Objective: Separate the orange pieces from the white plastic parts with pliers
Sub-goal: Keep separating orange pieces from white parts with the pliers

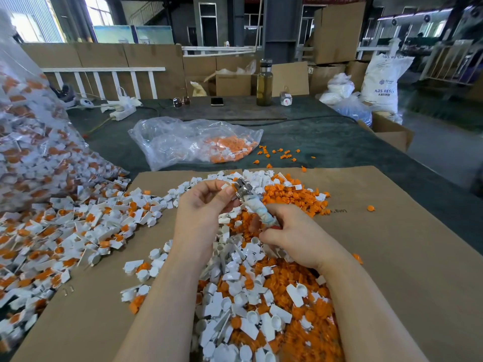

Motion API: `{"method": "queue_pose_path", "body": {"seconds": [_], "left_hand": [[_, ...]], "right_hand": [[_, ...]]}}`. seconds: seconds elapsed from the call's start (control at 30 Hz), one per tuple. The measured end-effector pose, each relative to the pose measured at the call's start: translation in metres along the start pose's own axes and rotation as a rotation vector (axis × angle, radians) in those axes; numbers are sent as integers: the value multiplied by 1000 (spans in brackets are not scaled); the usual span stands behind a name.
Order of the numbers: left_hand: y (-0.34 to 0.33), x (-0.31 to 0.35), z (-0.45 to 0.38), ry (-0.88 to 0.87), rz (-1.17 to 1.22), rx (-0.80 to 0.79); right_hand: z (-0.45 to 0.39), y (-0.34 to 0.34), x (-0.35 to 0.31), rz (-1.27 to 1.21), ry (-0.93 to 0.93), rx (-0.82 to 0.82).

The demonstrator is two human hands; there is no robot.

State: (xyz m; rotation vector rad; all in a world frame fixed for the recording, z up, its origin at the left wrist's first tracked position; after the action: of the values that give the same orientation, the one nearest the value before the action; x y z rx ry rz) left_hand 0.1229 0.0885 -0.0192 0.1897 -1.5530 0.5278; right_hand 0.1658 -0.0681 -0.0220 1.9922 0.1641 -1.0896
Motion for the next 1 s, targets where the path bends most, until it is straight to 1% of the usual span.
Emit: {"method": "queue_pose_path", "body": {"seconds": [0.33, 0.53, 0.63, 0.7, 0.73, 0.8, 0.9, 1.0], "left_hand": [[-3, 2, 1, -16, 12, -7], [-3, 1, 2, -6, -1, 6], [-2, 0, 1, 28, 9, -7], [0, -2, -1, 92, 40, -12], [2, -4, -1, 136, 71, -6], [11, -8, -3, 239, 206, 33], [39, -12, -7, 360, 476, 196], [70, -14, -9, 388, 765, 360]], "right_hand": [[-2, -3, 1, 7, 8, 4], [-2, -3, -1, 66, 2, 5], [-2, -3, 2, 85, 2, 18], [-3, -4, 2, 123, 17, 26], [-3, -5, 2, 155, 25, 31], [-4, -5, 3, 223, 30, 52], [-3, 1, 11, 298, -23, 119], [-1, 11, 20, 394, -90, 193]]}}
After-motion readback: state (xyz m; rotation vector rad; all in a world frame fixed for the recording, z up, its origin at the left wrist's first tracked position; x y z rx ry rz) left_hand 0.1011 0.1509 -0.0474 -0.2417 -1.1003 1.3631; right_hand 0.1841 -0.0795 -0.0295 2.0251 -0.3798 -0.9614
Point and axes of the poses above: each hand's wrist, its own z-axis away from the middle knuckle, its own y-axis out of the back of the hand, x = y × z, the point moved 6 cm from there along -z, towards the middle knuckle, and after that the axes turned 14 degrees about y, right-handed, at the moved point
